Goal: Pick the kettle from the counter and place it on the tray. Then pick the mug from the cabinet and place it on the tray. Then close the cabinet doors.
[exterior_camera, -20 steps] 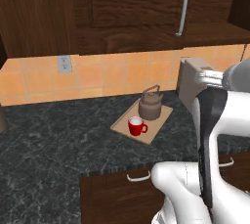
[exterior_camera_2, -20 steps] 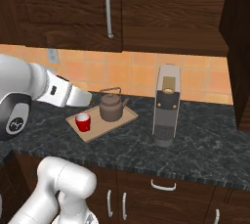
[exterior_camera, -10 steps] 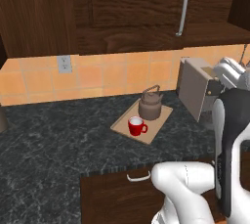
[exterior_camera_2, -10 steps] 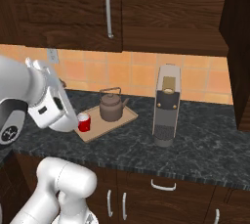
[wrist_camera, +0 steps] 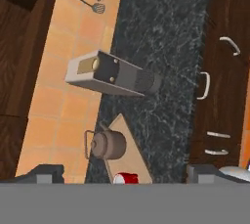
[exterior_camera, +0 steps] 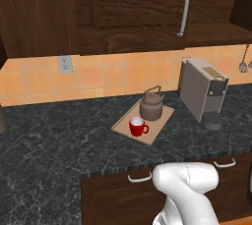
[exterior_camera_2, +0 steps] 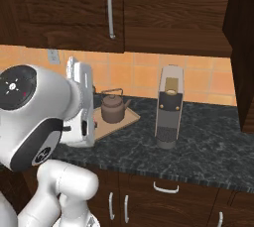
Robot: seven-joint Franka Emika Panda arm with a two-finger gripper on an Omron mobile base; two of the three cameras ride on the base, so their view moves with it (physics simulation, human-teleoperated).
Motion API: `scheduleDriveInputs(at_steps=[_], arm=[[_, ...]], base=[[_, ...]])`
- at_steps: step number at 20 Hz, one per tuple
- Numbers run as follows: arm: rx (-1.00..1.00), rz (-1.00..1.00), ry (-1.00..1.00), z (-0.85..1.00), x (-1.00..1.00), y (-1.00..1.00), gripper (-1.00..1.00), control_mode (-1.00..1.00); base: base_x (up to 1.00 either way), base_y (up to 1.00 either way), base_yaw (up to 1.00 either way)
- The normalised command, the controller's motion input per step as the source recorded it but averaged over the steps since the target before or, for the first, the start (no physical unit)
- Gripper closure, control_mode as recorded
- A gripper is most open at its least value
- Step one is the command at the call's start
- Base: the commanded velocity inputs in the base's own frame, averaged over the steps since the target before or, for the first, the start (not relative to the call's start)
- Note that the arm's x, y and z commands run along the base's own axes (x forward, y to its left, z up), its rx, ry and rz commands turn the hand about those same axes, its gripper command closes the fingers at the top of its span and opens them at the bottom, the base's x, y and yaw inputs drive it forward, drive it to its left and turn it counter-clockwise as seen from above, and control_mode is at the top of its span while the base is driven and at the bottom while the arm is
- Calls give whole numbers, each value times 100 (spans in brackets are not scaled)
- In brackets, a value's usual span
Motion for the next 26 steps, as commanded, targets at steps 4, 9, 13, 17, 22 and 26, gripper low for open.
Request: scheduleDriveInputs(at_steps=[4,9,13,17,22,26], arm=[[3,-24,-4,-4,-3,-91,-100,-100],[-1,-42,-4,-4,1,-81,-100,-100],[-3,-48,-6,0,0,-79,-100,-100],[-10,-42,-19,0,-5,-73,-100,-100],[-12,-27,-28,3,-29,-78,-100,-100],[-3,-30,-12,21,-56,-65,-100,-100]], base=[[0,0,0],[0,0,0],[0,0,0],[0,0,0],[0,0,0],[0,0,0]])
